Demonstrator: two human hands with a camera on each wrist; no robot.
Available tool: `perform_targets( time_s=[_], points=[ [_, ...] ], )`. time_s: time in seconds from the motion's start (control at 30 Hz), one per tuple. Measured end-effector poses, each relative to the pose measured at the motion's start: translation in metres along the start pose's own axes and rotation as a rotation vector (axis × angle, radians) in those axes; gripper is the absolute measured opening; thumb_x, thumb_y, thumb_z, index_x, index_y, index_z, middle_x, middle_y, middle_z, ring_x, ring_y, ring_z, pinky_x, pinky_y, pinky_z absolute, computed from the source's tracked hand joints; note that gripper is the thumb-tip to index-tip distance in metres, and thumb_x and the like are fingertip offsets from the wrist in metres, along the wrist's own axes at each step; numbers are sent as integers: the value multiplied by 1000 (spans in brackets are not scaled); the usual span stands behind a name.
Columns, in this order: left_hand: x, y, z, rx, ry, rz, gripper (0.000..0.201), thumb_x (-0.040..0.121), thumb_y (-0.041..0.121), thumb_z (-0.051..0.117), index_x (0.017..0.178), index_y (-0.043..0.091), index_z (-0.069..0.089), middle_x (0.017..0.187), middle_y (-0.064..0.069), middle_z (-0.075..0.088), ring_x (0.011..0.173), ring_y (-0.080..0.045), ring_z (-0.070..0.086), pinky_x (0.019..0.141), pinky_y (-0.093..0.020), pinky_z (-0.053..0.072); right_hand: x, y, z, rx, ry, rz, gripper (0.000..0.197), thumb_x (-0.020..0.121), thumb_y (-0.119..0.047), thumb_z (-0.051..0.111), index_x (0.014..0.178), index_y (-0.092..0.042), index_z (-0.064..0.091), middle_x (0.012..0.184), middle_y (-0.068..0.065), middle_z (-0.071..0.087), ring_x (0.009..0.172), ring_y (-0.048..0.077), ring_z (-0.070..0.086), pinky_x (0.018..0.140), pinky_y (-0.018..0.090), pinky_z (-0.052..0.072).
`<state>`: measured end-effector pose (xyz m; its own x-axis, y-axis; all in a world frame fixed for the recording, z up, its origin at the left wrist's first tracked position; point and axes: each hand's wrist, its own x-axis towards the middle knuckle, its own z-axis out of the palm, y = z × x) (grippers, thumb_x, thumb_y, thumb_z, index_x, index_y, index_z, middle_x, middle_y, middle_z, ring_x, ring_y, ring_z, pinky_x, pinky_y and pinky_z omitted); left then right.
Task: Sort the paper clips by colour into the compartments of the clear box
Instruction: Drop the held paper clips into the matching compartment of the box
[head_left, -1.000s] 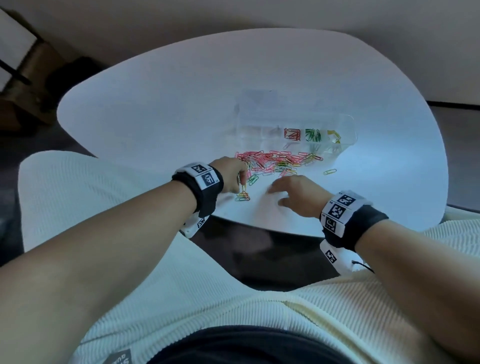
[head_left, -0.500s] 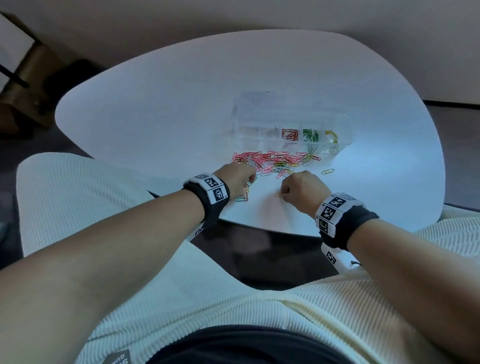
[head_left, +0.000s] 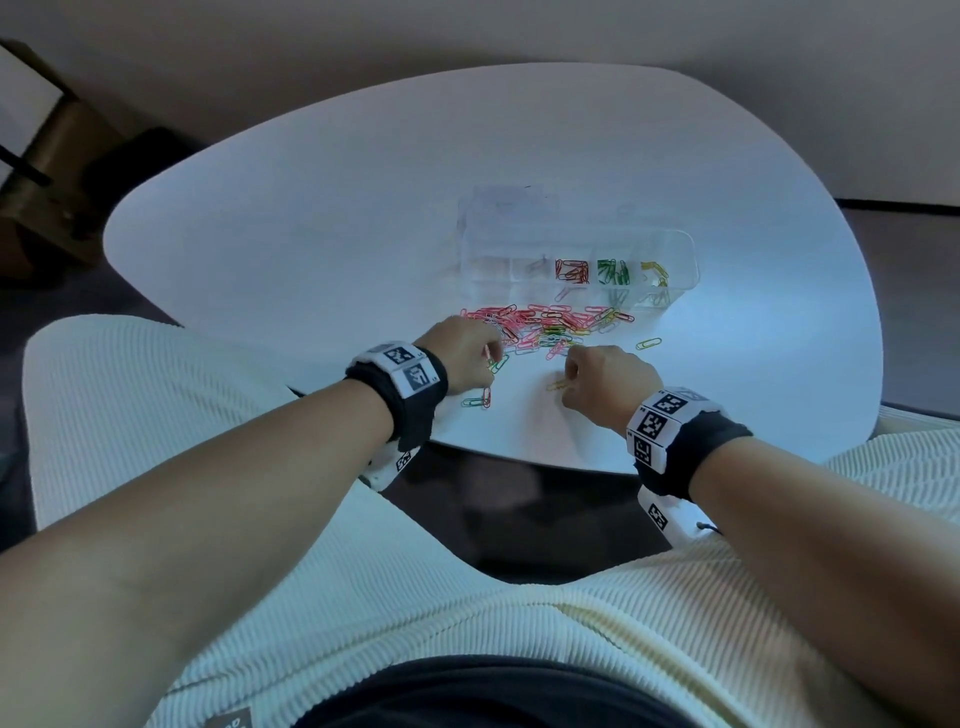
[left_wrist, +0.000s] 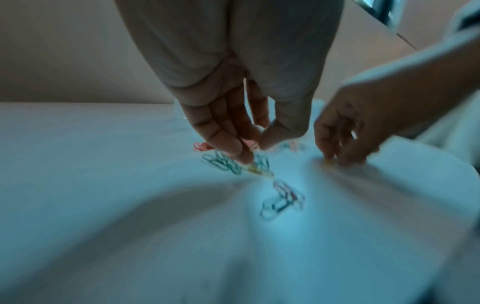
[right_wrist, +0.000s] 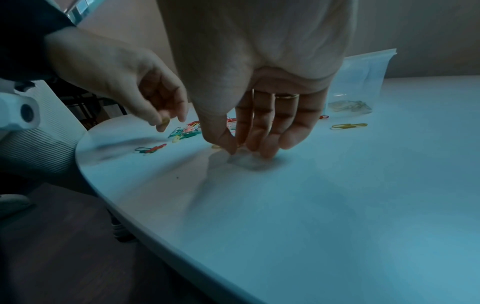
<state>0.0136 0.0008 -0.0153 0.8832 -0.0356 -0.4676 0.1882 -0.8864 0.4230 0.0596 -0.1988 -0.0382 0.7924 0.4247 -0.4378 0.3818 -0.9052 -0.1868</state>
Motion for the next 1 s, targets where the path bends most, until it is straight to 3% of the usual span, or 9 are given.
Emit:
perform_targets(
  time_s=[0.07, 0.17, 0.33, 0.4, 0.57, 0.77, 0.83, 0.9, 1.0],
  points=[
    [0, -2, -11, -85, 54, -31, 14, 80, 12, 60, 86, 11, 72, 88, -3, 67, 79, -15, 58, 71, -24, 46, 1, 0, 0, 28, 47, -47, 22, 85, -29, 60, 106, -21, 61, 100, 1, 64, 86, 25, 62, 66, 29, 47],
    [2, -8, -19, -228, 125, -119, 19, 80, 5, 48, 68, -1, 62, 86, -19, 65, 66, -18, 51, 62, -28, 40, 2, -2, 0, 21, 38, -79, 17, 88, -27, 63, 101, -21, 71, 99, 5, 67, 84, 28, 64, 68, 31, 50],
    [4, -5, -17, -265, 73, -150, 18, 81, 2, 41, 66, 8, 49, 64, -7, 44, 59, -20, 35, 55, -28, 28, 2, 1, -2, -20, 23, -24, 19, 87, -33, 62, 92, -16, 69, 90, 7, 66, 77, 28, 63, 67, 32, 52],
    [3, -2, -14, -161, 29, -91, 17, 85, 10, 46, 71, 12, 55, 71, -1, 51, 68, -19, 43, 62, -27, 32, 1, 1, -2, -65, -20, 13, 26, 82, -38, 63, 87, -13, 62, 86, 6, 62, 75, 27, 60, 65, 30, 49],
    [-5, -6, -4, 119, -71, 50, 26, 90, 22, 59, 114, 27, 64, 114, 3, 61, 100, -17, 53, 78, -23, 35, -1, 1, -3, -135, -72, 26, 26, 80, -39, 58, 77, -14, 51, 73, 1, 50, 69, 25, 56, 61, 27, 42],
    [-4, -8, 2, 171, 1, 9, 18, 91, 32, 58, 105, 35, 69, 118, 8, 63, 107, -17, 57, 79, -27, 41, -2, -1, -5, -130, -136, 34, 25, 85, -36, 49, 73, -14, 46, 77, 3, 52, 73, 26, 56, 65, 29, 44],
    [-1, -9, 4, 186, 15, -4, 16, 89, 33, 60, 101, 36, 70, 115, 8, 65, 105, -17, 58, 78, -26, 41, 0, 4, -12, 78, -221, 76, 27, 88, -32, 45, 72, -11, 49, 75, 6, 56, 69, 25, 57, 61, 28, 42],
    [1, -9, 5, 205, 18, -6, 15, 88, 34, 60, 99, 35, 71, 110, 8, 67, 100, -17, 59, 75, -25, 41, 3, 13, -22, 545, -251, 181, 23, 87, -23, 46, 71, -7, 51, 64, 8, 57, 54, 24, 55, 52, 26, 39],
    [2, -6, 5, 244, 34, 23, 17, 89, 34, 58, 99, 34, 71, 106, 8, 67, 97, -17, 59, 74, -25, 39, 5, 32, -36, 1163, -156, 287, 12, 86, -10, 47, 74, -9, 45, 59, 9, 45, 46, 22, 47, 44, 24, 31]
  ],
)
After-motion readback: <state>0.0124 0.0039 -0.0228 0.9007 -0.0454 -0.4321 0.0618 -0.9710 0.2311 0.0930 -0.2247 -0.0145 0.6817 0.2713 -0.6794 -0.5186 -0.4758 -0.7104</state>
